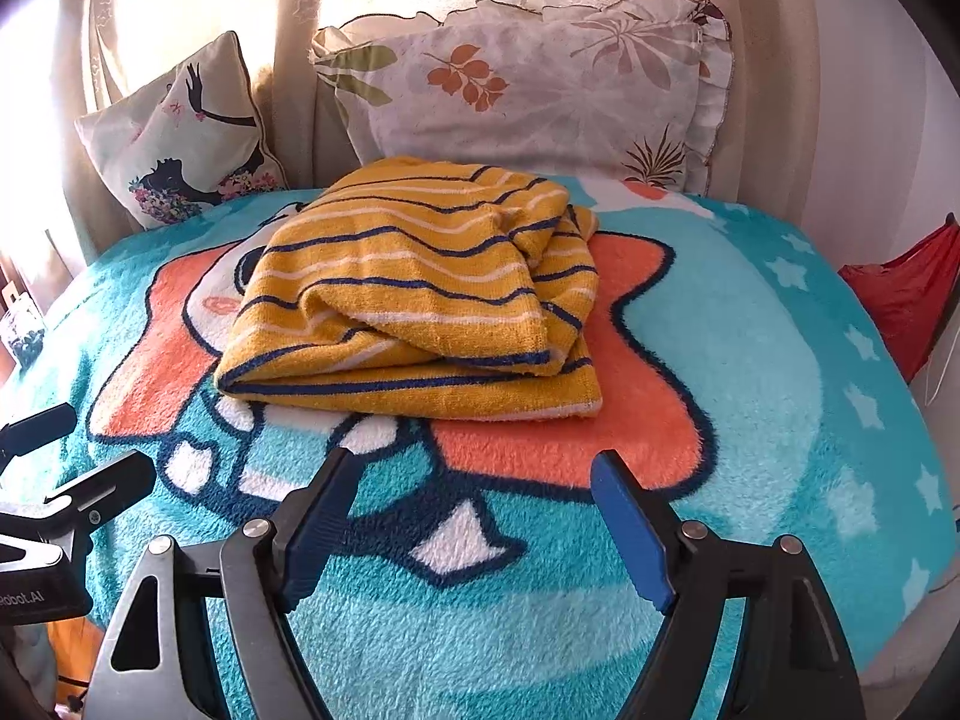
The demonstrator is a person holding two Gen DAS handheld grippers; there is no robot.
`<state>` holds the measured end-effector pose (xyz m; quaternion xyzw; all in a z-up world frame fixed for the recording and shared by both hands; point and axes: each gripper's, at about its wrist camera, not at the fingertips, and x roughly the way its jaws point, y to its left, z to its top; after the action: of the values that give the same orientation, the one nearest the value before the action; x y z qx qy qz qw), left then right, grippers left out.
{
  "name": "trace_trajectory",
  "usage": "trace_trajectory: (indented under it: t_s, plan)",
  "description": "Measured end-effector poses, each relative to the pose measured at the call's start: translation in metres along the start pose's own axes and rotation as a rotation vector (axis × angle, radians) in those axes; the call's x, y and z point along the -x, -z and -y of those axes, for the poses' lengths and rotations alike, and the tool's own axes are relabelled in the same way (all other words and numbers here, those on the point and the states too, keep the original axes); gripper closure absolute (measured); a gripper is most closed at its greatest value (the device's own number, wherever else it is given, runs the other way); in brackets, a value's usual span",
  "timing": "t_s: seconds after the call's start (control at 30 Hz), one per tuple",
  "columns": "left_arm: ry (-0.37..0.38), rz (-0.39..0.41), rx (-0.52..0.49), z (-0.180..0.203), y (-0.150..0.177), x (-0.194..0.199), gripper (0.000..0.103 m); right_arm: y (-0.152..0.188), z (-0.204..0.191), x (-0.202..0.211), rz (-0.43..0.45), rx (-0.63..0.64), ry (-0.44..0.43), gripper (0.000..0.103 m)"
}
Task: Fold small clothes
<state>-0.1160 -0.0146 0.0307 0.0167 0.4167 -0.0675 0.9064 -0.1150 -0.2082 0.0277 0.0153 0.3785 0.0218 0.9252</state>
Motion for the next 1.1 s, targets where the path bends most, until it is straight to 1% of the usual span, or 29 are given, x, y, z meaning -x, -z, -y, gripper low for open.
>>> trace_trajectory:
  t_s: [0.43, 0.67, 0.97, 1.1]
  plan:
    - [0.037, -0.031, 0.036, -0.014, 0.001, -0.011, 0.001, -0.004, -0.013, -0.010, -0.030, 0.020, 0.015, 0.018]
    - [0.041, -0.037, 0.060, -0.023, 0.001, -0.015, 0.001, -0.005, -0.026, -0.012, -0.029, 0.057, 0.026, 0.018]
    - [0.052, -0.059, 0.100, -0.037, 0.005, -0.022, 0.001, -0.008, -0.034, -0.013, -0.026, 0.069, 0.032, 0.018]
    - [0.055, -0.043, 0.112, -0.042, 0.006, -0.021, 0.001, -0.008, -0.041, -0.014, -0.028, 0.080, 0.032, 0.018]
